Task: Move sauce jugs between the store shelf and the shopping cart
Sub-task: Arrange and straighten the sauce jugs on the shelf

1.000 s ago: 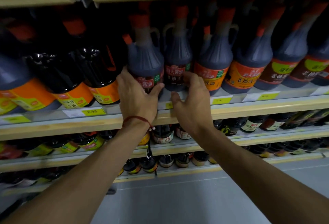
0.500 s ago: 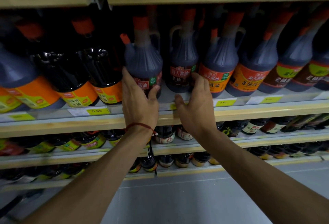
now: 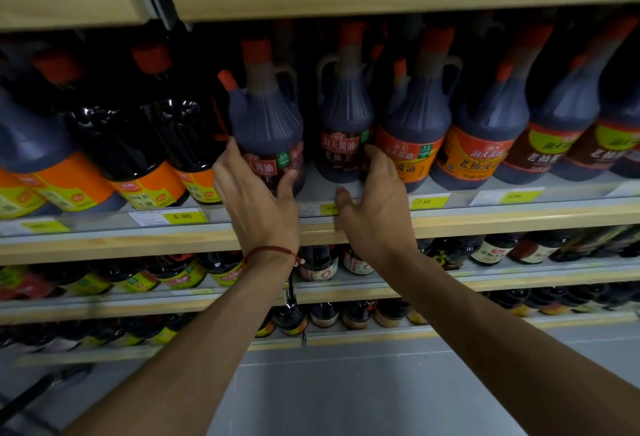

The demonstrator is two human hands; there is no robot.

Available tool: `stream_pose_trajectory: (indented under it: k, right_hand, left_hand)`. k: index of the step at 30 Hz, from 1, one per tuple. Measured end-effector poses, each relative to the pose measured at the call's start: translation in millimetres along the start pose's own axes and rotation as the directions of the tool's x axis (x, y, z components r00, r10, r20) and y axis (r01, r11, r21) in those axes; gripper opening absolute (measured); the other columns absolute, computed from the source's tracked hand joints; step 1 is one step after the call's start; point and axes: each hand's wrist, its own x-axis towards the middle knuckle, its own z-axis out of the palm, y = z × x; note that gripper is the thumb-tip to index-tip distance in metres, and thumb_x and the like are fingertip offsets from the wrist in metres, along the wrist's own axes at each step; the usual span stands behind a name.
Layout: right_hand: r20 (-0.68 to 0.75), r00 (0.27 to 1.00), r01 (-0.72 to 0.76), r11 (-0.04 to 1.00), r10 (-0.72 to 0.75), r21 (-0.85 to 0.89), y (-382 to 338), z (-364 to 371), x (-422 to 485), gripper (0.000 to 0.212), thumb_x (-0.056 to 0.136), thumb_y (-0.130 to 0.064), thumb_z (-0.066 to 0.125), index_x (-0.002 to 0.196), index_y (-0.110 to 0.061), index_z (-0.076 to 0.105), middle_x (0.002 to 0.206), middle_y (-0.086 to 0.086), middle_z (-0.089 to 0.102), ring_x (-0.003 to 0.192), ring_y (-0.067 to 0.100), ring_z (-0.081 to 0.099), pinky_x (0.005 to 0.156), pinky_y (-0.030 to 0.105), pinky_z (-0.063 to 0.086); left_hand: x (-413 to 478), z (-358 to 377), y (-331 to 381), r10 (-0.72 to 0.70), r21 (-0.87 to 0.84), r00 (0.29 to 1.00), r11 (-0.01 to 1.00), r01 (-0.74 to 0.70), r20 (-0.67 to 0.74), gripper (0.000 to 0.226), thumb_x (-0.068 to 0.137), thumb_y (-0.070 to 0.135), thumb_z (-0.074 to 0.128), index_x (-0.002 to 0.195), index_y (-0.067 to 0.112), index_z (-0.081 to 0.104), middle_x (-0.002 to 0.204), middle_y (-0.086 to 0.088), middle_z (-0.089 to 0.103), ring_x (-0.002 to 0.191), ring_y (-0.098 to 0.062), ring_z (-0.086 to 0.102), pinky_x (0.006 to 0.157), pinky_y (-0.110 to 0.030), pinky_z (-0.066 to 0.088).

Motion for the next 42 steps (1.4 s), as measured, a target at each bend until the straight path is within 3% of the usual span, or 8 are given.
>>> stream_pose_trajectory:
  k: [4, 9, 13, 20, 26, 33, 38, 42]
  right_hand:
    - [-0.016, 1.0, 0.021, 1.0, -0.02, 0.018, 1, -2, 2, 0.069, 0.093, -0.011, 0.066, 0.154, -0.007, 0.035, 0.149, 0.011, 0.053, 0.137, 0.028, 0.049, 0.111, 0.036, 0.044]
    - [-0.045, 0.999, 0.011, 0.998, -0.008, 0.061, 2, -7, 8, 0.054, 0.091, -0.006, 0.065, 0.143, -0.009, 0.049, 0.114, 0.01, 0.071, 0.103, 0.027, 0.065, 0.079, 0.026, 0.046]
    - [-0.035, 0.999, -0.028, 0.994, 0.032, 0.109, 3, -9, 13, 0.045, 0.091, -0.011, 0.066, 0.135, -0.011, 0.056, 0.107, 0.007, 0.073, 0.096, 0.025, 0.067, 0.073, 0.023, 0.042]
    - [-0.053, 0.995, -0.072, 0.986, 0.081, 0.15, -4, -13, 16, 0.043, 0.089, -0.014, 0.062, 0.132, -0.013, 0.06, 0.104, 0.008, 0.074, 0.095, 0.028, 0.069, 0.079, 0.042, 0.057]
    - [-0.026, 0.996, -0.075, 0.972, 0.082, 0.225, -1, -17, 18, 0.045, 0.087, -0.02, 0.061, 0.132, -0.021, 0.061, 0.107, 0.001, 0.075, 0.102, 0.02, 0.072, 0.092, 0.048, 0.06]
    - [0.029, 0.997, -0.078, 0.921, 0.072, 0.383, 8, -22, 21, 0.055, 0.095, 0.004, 0.067, 0.147, -0.007, 0.054, 0.129, 0.0, 0.066, 0.118, 0.003, 0.061, 0.1, 0.012, 0.049]
    - [-0.024, 0.997, -0.056, 0.919, 0.071, 0.391, 9, -17, 21, 0.057, 0.091, -0.005, 0.077, 0.144, -0.006, 0.057, 0.121, 0.0, 0.07, 0.118, 0.011, 0.066, 0.103, 0.028, 0.055]
    - [-0.16, 0.986, -0.016, 0.982, 0.047, 0.188, 3, -12, 18, 0.057, 0.081, -0.031, 0.088, 0.131, -0.015, 0.068, 0.11, -0.001, 0.076, 0.105, 0.016, 0.071, 0.094, 0.039, 0.059]
  left_hand:
    - [-11, -5, 6, 0.102, -0.051, 0.994, 0.993, -0.104, -0.042, 0.077, 0.083, 0.017, 0.082, 0.145, 0.005, 0.038, 0.144, -0.013, 0.036, 0.134, -0.031, 0.043, 0.111, -0.046, 0.042]
    - [-18, -8, 30, 0.364, -0.097, 0.928, 0.93, -0.356, 0.084, 0.043, 0.096, 0.006, 0.064, 0.135, 0.0, 0.048, 0.136, -0.015, 0.042, 0.125, -0.029, 0.047, 0.106, -0.044, 0.044]
    - [6, 8, 57, 0.343, -0.144, 0.896, 0.938, -0.314, 0.282, 0.057, 0.096, 0.003, 0.058, 0.149, 0.004, 0.039, 0.145, -0.013, 0.044, 0.137, -0.025, 0.045, 0.114, -0.044, 0.041]
    - [25, 23, 87, 0.291, -0.085, 0.912, 0.957, -0.279, 0.289, 0.07, 0.091, -0.001, 0.06, 0.154, 0.002, 0.03, 0.157, -0.02, 0.031, 0.146, -0.033, 0.03, 0.114, -0.016, 0.015]
    - [49, 31, 82, 0.206, -0.038, 0.935, 0.978, -0.204, 0.289, 0.051, 0.098, 0.012, 0.059, 0.146, 0.006, 0.046, 0.142, -0.018, 0.055, 0.132, -0.035, 0.05, 0.108, -0.037, 0.034]
    - [63, 26, 86, 0.152, 0.066, 0.946, 0.982, -0.177, 0.286, 0.036, 0.105, 0.024, 0.052, 0.134, 0.004, 0.056, 0.134, -0.019, 0.062, 0.123, -0.04, 0.055, 0.097, -0.041, 0.038]
    - [66, 26, 93, 0.085, 0.141, 0.955, 0.982, -0.13, 0.285, 0.034, 0.108, 0.023, 0.044, 0.134, 0.005, 0.054, 0.134, -0.021, 0.061, 0.125, -0.041, 0.053, 0.095, -0.042, 0.036]
    - [71, 17, 82, 0.159, 0.094, 0.945, 0.977, -0.193, 0.287, 0.03, 0.104, 0.024, 0.053, 0.128, 0.007, 0.061, 0.124, -0.02, 0.067, 0.118, -0.042, 0.059, 0.093, -0.045, 0.044]
